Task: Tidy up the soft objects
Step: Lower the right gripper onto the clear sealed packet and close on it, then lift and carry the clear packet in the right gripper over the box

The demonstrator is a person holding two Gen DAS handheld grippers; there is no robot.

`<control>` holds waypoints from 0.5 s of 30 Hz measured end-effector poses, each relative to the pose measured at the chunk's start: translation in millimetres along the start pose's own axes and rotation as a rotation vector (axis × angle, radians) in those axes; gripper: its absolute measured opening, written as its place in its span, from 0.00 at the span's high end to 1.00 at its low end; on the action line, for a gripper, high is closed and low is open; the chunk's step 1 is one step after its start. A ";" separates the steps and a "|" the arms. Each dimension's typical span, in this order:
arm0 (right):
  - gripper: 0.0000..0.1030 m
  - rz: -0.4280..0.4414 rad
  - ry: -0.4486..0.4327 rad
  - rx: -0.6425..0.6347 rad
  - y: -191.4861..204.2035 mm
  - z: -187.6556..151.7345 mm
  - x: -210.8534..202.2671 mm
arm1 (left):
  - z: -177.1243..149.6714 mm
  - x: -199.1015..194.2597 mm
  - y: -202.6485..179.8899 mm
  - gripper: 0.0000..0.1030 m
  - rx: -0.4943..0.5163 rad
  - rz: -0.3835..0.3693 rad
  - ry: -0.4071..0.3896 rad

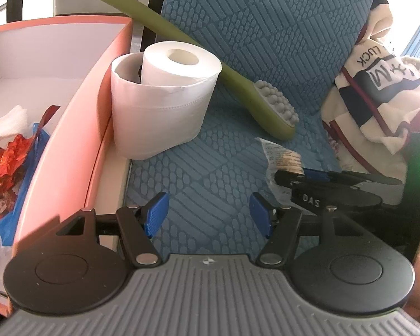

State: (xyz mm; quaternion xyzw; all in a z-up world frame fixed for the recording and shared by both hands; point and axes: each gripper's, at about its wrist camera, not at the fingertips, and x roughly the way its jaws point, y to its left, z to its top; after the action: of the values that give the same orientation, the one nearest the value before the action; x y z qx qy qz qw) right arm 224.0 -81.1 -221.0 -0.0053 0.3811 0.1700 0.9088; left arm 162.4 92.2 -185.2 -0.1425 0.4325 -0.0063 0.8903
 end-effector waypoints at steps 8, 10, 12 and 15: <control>0.72 0.018 -0.027 0.054 -2.8 -9.5 -28.6 | -4.4 -2.8 -2.4 0.33 0.005 0.001 -0.003; 0.72 0.019 -0.033 0.064 -1.8 -12.7 -36.5 | -5.6 -4.5 -3.0 0.33 0.009 -0.003 -0.006; 0.72 0.011 -0.038 0.066 0.8 -15.6 -45.4 | -6.5 -6.8 -4.1 0.33 0.017 -0.002 -0.007; 0.72 0.000 -0.054 0.048 6.1 -20.0 -60.0 | -8.5 -12.8 -6.0 0.33 0.028 -0.009 -0.012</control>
State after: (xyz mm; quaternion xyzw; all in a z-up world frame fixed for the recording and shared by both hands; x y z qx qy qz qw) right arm 169.2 -96.4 -192.8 0.0213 0.3606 0.1610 0.9185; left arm 148.5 86.1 -178.8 -0.1319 0.4262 -0.0153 0.8948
